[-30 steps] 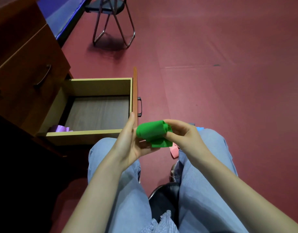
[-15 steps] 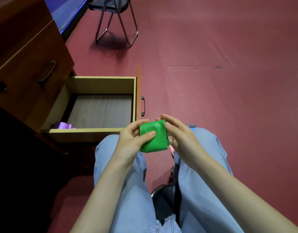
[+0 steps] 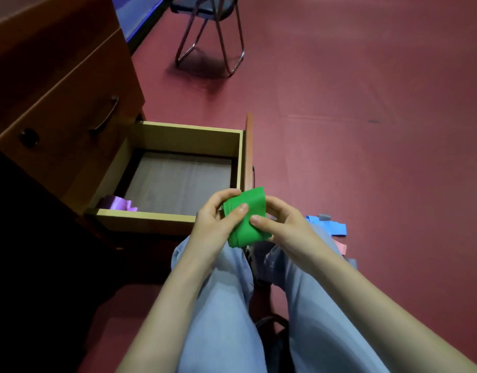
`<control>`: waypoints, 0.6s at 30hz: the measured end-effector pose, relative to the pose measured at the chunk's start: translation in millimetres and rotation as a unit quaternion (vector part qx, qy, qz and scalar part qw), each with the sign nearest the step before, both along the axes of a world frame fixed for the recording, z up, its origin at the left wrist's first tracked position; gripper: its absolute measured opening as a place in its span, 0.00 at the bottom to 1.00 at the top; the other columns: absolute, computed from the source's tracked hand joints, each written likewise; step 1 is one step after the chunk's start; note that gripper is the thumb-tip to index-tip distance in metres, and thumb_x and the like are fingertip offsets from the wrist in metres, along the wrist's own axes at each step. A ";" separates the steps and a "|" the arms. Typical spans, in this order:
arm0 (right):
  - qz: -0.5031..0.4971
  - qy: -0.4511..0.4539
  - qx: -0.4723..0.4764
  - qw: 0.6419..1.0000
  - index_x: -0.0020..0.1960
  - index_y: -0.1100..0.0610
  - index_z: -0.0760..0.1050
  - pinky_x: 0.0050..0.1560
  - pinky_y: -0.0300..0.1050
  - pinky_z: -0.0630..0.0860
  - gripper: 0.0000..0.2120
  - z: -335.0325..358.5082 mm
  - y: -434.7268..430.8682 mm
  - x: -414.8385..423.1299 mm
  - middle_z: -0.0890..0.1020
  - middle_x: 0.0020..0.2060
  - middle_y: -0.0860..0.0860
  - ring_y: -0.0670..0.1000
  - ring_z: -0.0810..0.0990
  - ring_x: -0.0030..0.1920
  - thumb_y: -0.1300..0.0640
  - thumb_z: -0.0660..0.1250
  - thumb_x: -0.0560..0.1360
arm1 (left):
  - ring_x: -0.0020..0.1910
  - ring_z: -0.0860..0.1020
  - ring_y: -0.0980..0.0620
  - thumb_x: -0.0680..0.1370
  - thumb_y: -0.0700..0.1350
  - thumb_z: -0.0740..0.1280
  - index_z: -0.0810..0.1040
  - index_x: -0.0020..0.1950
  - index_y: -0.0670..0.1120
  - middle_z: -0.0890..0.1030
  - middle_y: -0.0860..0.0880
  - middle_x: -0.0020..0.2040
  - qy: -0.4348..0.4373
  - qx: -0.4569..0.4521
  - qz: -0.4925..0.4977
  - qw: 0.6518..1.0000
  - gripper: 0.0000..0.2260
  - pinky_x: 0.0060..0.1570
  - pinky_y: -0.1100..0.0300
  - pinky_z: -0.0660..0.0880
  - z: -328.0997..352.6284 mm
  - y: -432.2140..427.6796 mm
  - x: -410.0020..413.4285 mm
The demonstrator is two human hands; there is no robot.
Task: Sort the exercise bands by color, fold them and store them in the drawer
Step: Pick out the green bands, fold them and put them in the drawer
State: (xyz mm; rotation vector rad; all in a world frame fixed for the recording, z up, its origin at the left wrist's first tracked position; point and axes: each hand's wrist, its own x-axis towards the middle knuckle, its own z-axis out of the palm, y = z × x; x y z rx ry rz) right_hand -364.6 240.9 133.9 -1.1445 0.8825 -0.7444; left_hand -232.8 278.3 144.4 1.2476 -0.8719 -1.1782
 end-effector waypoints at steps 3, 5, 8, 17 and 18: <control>0.016 0.022 0.002 1.000 0.54 0.52 0.74 0.51 0.45 0.78 0.16 -7.3 -25.6 22.3 0.80 0.52 0.52 0.48 0.79 0.50 0.67 0.67 0.71 | 0.37 0.78 0.69 0.74 0.35 0.65 0.73 0.48 0.52 0.78 0.54 0.44 -0.037 0.003 -0.004 0.999 0.12 0.36 0.74 0.73 -9.6 -21.4 28.1; 0.035 0.035 0.010 0.999 0.55 0.51 0.73 0.56 0.52 0.76 0.17 -14.1 -46.7 40.9 0.79 0.52 0.52 0.50 0.78 0.51 0.67 0.67 0.71 | 0.37 0.78 0.67 0.74 0.33 0.65 0.73 0.48 0.50 0.77 0.54 0.44 -0.035 0.010 0.000 0.999 0.12 0.35 0.74 0.73 -18.6 -37.2 47.2; 0.050 0.049 0.071 0.995 0.63 0.54 0.67 0.59 0.57 0.73 0.23 -28.1 -80.8 72.7 0.77 0.54 0.55 0.54 0.77 0.54 0.69 0.65 0.72 | 0.40 0.78 0.62 0.72 0.31 0.65 0.73 0.45 0.50 0.77 0.52 0.44 -0.042 0.028 0.037 0.998 0.13 0.37 0.73 0.75 -36.5 -62.4 76.9; 0.068 0.101 0.129 0.984 0.60 0.66 0.72 0.39 0.37 0.78 0.17 -104.9 -168.0 193.5 0.79 0.41 0.55 0.49 0.78 0.39 0.68 0.65 0.72 | 0.45 0.75 0.50 0.72 0.30 0.64 0.71 0.42 0.49 0.76 0.43 0.49 -0.034 0.148 0.187 0.971 0.13 0.43 0.63 0.73 -111.9 -135.9 170.3; 0.073 0.107 0.127 0.983 0.60 0.66 0.72 0.36 0.35 0.77 0.16 -113.4 -173.8 207.6 0.78 0.39 0.53 0.48 0.77 0.38 0.69 0.65 0.72 | 0.44 0.75 0.50 0.73 0.31 0.64 0.71 0.43 0.48 0.76 0.42 0.49 -0.051 0.162 0.192 0.967 0.11 0.41 0.65 0.73 -117.4 -141.2 181.5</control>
